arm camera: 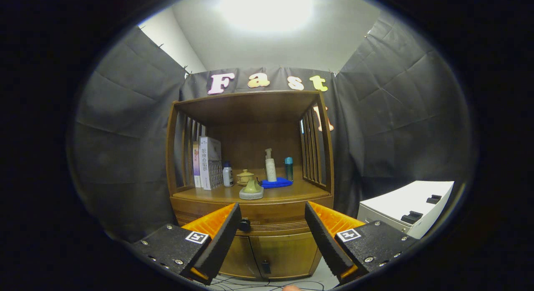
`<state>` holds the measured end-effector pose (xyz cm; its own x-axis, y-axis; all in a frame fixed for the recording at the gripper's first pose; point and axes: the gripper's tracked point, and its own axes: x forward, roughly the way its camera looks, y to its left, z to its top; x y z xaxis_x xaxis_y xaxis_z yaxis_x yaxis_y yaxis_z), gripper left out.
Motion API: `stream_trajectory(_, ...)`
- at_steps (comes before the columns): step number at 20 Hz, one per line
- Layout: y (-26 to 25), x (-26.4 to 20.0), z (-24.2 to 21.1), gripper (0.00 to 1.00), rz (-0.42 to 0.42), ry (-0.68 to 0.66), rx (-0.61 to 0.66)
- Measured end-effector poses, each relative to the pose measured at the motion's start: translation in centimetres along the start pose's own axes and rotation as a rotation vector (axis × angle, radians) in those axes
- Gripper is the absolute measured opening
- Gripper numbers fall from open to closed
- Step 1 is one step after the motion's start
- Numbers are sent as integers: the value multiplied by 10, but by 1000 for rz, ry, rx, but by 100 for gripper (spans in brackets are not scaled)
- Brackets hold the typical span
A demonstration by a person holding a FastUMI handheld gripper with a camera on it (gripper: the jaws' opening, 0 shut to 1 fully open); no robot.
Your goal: Pull open the drawer, take out the items inside it, and place them on the countertop above the cabinet.
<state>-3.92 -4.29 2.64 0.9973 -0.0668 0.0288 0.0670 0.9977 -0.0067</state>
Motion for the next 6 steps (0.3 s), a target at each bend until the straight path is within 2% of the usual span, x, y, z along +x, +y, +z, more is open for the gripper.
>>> stream_trajectory(6,7,1,-5,96,24,8,-1)
